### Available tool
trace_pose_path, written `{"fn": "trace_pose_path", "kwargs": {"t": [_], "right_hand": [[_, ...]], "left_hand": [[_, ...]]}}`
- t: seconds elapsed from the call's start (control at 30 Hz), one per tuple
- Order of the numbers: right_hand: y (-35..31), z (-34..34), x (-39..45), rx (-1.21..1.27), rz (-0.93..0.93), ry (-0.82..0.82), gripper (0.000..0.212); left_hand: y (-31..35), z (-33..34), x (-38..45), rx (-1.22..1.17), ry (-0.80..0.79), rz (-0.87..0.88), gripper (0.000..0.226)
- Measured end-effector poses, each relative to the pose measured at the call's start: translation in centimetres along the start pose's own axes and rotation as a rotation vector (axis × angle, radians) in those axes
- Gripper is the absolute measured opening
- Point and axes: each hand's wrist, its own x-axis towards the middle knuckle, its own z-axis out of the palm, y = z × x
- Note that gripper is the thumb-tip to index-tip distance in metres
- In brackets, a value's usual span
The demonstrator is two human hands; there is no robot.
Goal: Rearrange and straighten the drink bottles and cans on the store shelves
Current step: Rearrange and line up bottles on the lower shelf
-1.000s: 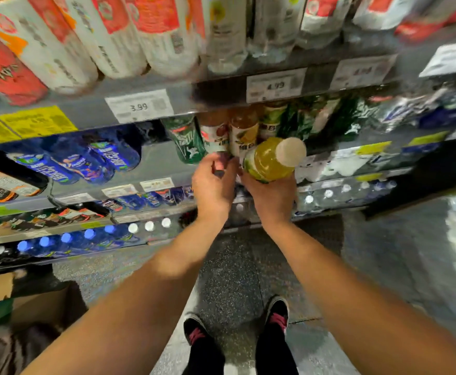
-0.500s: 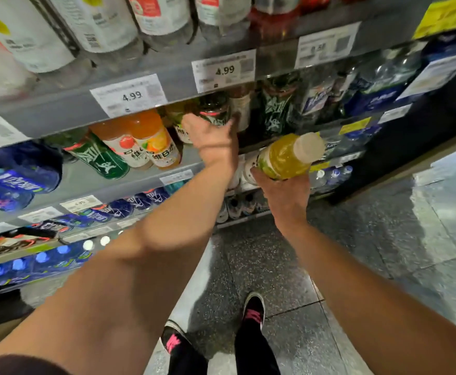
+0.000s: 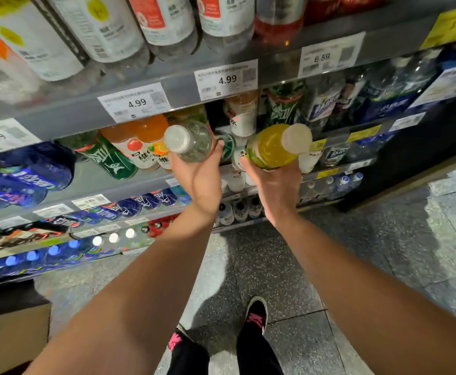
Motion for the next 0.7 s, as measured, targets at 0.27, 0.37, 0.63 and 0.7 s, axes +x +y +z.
{"fn": "trace_pose_path", "kwargs": {"t": [0.27, 0.37, 0.63, 0.7], "right_hand": [[-1.0, 4.6, 1.6, -0.103, -0.146, -0.015, 0.074], [-1.3, 6.3, 1.9, -0.144, -0.124, -0.089, 0.085], [-2.6, 9.5, 2.7, -0.429, -0.135, -0.118, 0.073], [-2.9, 10.3, 3.6, -0.469, -0.150, -0.111, 0.075]], "left_hand": [[0.8, -6.2, -0.2, -0.040, -0.011, -0.023, 0.070], [0.7, -8.2, -0.1, -0.020, -0.025, -0.026, 0.057], [0.4, -12.0, 1.0, 0.072, -0.129, -0.019, 0.066], [0.8, -12.8, 1.2, 0.080, -0.092, -0.007, 0.064]]}}
